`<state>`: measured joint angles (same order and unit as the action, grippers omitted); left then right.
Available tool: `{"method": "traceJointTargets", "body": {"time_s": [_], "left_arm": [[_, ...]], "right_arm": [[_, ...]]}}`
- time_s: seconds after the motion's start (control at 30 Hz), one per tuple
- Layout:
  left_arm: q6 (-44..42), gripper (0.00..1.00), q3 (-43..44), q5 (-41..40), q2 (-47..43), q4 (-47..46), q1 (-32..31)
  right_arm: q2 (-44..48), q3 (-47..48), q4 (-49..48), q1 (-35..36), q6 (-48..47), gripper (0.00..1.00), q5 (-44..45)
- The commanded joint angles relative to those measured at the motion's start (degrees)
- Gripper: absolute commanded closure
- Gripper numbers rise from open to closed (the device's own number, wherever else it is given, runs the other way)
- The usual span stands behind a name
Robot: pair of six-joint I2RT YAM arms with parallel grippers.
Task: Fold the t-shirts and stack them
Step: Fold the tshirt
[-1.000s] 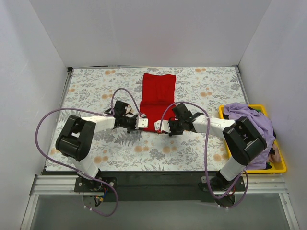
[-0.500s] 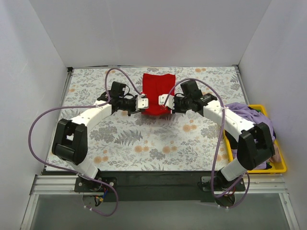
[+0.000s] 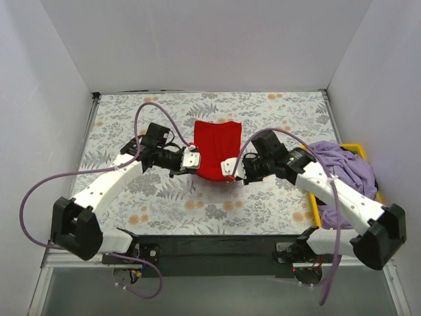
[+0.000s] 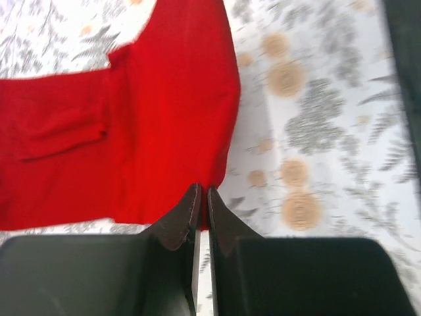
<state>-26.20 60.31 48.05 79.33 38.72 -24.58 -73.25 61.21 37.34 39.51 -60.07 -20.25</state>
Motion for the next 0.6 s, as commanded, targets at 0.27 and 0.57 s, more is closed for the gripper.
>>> {"method": "traceJointTargets", "body": {"time_s": [0.27, 0.57], "left_arm": [[13.9, 1.0, 5.3, 6.6, -8.7, 8.2, 0.5], [12.4, 1.0, 10.8, 6.3, 5.3, -0.8, 5.1]], "right_arm": [[3.3, 6.5, 10.2, 1.5, -0.4, 0.99, -1.9], [-11.7, 15.2, 9.9, -9.4, -7.9, 0.99, -6.9]]}}
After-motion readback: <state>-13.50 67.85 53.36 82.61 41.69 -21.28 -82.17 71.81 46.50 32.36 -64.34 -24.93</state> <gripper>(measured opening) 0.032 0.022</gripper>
